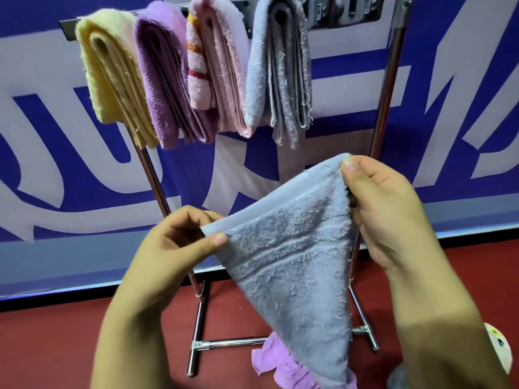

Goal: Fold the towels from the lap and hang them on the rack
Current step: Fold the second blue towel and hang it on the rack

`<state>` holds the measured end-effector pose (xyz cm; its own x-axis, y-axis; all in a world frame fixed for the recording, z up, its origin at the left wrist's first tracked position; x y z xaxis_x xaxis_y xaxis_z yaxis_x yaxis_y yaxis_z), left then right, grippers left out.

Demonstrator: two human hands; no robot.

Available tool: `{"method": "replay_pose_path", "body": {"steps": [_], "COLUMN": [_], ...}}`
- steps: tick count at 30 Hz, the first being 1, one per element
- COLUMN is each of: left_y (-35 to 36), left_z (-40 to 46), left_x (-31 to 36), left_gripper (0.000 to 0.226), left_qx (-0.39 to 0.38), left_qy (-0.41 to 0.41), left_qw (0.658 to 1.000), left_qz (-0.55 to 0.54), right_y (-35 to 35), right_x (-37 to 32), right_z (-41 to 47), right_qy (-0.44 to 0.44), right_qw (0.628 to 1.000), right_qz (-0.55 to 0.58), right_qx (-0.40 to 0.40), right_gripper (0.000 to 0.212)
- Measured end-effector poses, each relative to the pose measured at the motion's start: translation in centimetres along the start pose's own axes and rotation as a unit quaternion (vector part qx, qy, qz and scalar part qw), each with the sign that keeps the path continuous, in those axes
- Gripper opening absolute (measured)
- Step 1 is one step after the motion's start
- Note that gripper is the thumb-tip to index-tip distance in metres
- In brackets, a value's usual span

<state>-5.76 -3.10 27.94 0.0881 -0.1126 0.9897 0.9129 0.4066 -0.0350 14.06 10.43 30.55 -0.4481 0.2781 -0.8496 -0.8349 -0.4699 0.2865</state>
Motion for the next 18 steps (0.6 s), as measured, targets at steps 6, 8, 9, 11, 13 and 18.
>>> {"method": "replay_pose_path", "body": {"steps": [6, 8, 9, 11, 13, 18], "left_y": [-1.2, -1.5, -1.5, -1.7, -1.8, -2.6], "left_z": [-0.2, -0.8, -1.0, -0.6, 0.0, -0.2], "left_x": [8.6, 11.1, 12.0, 12.3, 11.3, 9.7], "left_gripper": [0.017, 0.015, 0.017, 0.026, 0.033, 0.019], "left_qx": [0.108, 0.143, 0.150, 0.160, 0.173, 0.180], "left_qy": [0.105, 0.172, 0.198, 0.214, 0.194, 0.153], "left_qw": [0.970, 0.957, 0.954, 0.956, 0.960, 0.972], "left_qz": [0.193, 0.187, 0.165, 0.124, 0.102, 0.014], "right_y": [1.0, 1.4, 1.4, 1.4, 1.2, 1.2], "right_x": [-5.3, -7.5, -8.1, -8.1, -7.0, -7.2], "right_z": [2.3, 2.6, 2.7, 3.1, 3.4, 2.7], "right_qy": [-0.099, -0.144, -0.158, -0.160, -0.145, -0.158], "right_qw": [0.993, 0.987, 0.985, 0.985, 0.987, 0.984], "right_qz": [-0.050, -0.038, -0.029, -0.024, -0.040, 0.000], "right_qx": [-0.042, -0.058, -0.062, -0.060, -0.054, -0.083], "right_gripper": [0.028, 0.028, 0.027, 0.026, 0.026, 0.022]}}
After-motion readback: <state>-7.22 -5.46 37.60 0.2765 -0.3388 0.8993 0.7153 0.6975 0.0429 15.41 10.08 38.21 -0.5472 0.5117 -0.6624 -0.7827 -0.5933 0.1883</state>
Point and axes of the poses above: each hand's wrist, its own z-axis towards the middle knuckle, its own y-axis out of the palm, x = y × z, the point moved 10 cm from there along z, towards the middle knuckle, and after that the axes turned 11 degrees about -y, right-handed, at the moved point
